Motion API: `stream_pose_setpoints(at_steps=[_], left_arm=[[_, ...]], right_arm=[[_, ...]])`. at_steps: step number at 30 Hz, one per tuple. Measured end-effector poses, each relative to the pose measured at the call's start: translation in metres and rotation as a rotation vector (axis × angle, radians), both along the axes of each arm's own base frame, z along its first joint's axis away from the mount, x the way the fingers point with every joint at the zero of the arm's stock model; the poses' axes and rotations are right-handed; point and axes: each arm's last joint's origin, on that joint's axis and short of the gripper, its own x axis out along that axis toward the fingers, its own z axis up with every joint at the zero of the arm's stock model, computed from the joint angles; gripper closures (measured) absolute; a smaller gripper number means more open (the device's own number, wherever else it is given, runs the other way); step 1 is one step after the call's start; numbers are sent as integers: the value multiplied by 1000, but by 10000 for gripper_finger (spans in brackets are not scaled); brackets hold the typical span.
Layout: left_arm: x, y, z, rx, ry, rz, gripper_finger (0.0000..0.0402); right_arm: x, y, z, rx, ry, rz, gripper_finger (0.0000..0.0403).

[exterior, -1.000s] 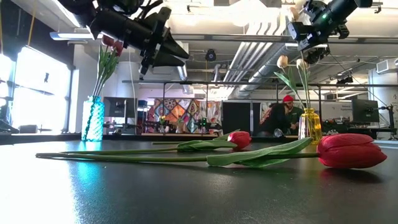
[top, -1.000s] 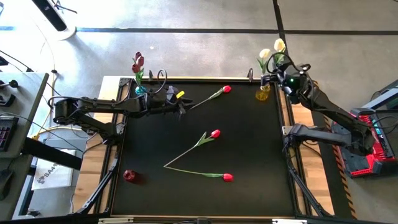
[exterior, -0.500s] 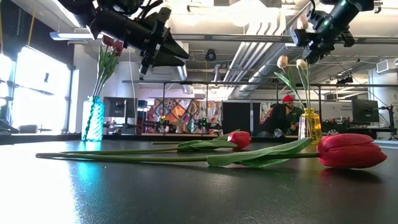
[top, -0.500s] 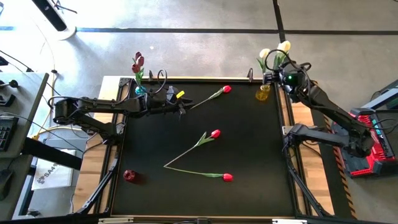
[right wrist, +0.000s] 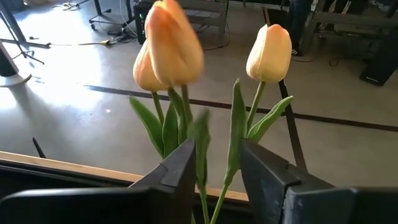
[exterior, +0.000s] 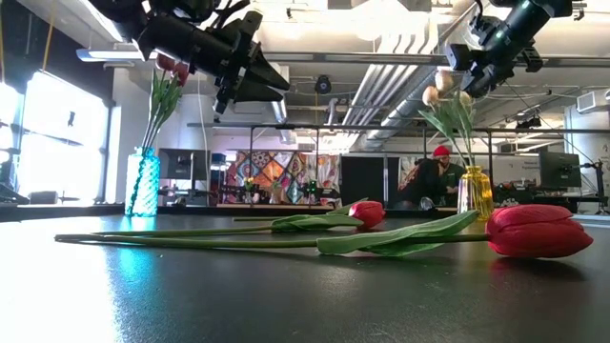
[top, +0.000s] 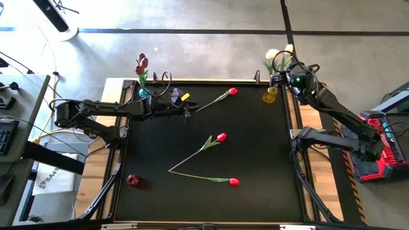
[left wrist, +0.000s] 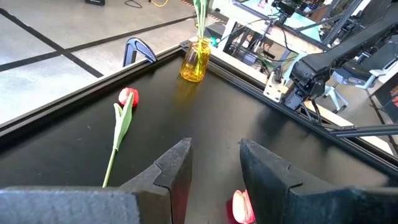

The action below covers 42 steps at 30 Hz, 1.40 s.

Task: Sort flowers into vase by color
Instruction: Put the yellow flower into the yellow crystal vase, then put the top center red flower into the red vase

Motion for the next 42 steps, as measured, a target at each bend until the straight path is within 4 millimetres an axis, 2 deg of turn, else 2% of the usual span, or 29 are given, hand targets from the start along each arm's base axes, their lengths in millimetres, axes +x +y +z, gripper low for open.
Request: stream_pose_setpoints(at_steps=[3,6,13,17,20,23,28,33,38,42], left_arm=[[0,0,0,0,0,0,278],[0,0,0,0,0,0,278],[0,0,0,0,-1,1,278],[1,-2,1,6,-14,-53,278],[4,-12,4,76,-26,-237,282],[6,-25,2,89,2,-289,289],[6,-36,-3,88,55,-263,291],[6,-39,-6,50,83,-194,291],[2,-33,-13,-61,126,-77,291],[2,-25,-20,-52,174,-51,291]], right_arm=[[0,0,3,-14,-15,2,288],[0,2,15,-30,-52,49,288],[-1,12,59,-46,-203,291,288],[0,19,69,33,-304,447,288],[3,23,62,160,-363,581,288],[9,27,50,298,-406,695,288],[21,38,29,429,-391,782,288],[32,46,11,468,-357,752,288],[50,53,3,477,-402,819,288],[65,58,-2,487,-380,842,288]])
